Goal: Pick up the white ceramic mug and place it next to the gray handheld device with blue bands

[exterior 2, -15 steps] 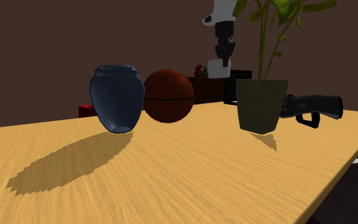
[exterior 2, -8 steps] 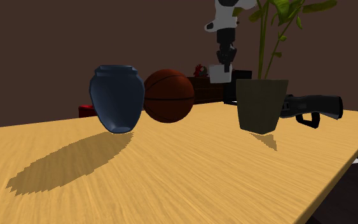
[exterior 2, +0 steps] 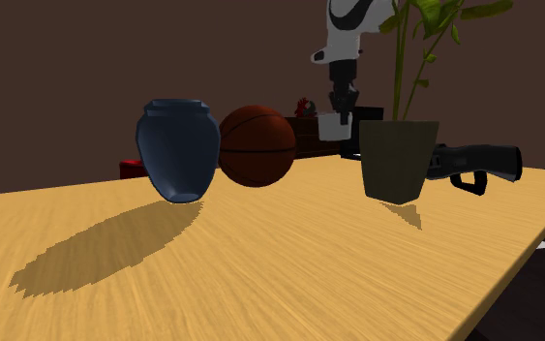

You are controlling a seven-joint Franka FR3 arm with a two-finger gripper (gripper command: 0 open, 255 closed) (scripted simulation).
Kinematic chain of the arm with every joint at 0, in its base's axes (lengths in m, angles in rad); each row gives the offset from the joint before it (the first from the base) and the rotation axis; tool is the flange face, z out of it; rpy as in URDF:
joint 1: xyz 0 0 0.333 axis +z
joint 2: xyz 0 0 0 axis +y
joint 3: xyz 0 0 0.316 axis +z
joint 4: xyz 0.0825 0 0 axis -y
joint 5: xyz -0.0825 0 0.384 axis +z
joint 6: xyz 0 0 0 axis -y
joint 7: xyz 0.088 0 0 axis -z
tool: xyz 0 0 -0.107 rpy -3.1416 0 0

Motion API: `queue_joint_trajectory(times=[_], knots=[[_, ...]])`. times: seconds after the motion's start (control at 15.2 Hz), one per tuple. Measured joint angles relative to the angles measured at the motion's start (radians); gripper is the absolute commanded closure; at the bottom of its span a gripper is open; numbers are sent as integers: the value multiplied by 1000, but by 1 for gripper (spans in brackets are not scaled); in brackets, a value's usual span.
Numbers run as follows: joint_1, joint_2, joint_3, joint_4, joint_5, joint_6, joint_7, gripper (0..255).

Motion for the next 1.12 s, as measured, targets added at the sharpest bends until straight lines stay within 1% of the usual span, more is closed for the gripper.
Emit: queue_joint_trajectory(times=[1.12], knots=[[-16,87,11,-137,54,210,-22,255]])
